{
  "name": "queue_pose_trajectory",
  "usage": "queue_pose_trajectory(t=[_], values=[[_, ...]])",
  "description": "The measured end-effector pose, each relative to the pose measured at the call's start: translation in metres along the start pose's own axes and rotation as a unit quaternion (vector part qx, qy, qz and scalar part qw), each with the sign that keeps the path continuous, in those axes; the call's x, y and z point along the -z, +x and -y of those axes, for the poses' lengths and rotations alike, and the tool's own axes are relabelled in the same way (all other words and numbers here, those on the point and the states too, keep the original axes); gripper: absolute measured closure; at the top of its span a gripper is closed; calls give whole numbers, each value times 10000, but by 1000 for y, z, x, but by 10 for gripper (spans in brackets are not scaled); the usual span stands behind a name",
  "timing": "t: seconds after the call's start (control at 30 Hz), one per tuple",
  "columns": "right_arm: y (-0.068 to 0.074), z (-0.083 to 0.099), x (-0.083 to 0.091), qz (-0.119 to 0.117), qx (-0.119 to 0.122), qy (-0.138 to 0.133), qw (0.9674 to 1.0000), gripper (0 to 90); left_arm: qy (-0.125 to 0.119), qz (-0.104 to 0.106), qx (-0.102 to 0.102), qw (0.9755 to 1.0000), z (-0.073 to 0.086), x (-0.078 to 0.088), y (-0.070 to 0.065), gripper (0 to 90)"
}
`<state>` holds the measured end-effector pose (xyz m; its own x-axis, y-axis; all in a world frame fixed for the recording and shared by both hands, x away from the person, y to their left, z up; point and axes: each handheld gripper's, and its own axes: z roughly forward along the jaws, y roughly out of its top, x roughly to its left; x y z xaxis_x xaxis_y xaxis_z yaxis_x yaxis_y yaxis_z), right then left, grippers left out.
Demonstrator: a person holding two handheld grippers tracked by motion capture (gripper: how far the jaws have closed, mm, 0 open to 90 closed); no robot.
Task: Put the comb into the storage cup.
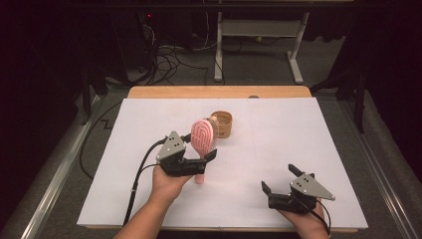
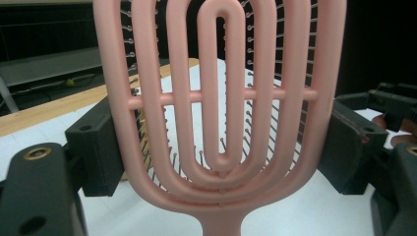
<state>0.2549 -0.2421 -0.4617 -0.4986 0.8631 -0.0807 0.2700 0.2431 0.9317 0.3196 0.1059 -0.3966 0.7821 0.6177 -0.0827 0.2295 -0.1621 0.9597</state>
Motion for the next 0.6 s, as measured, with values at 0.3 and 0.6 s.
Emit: queue_pose_trajectory(t=[0.3, 0.6], values=[[19, -9, -9, -298, 31, 7, 9996, 5, -74, 81, -16, 9999, 5, -1, -7, 193], [29, -31, -14, -466, 2, -105, 9989, 8, -93, 72, -112, 9999, 5, 0, -13, 193]])
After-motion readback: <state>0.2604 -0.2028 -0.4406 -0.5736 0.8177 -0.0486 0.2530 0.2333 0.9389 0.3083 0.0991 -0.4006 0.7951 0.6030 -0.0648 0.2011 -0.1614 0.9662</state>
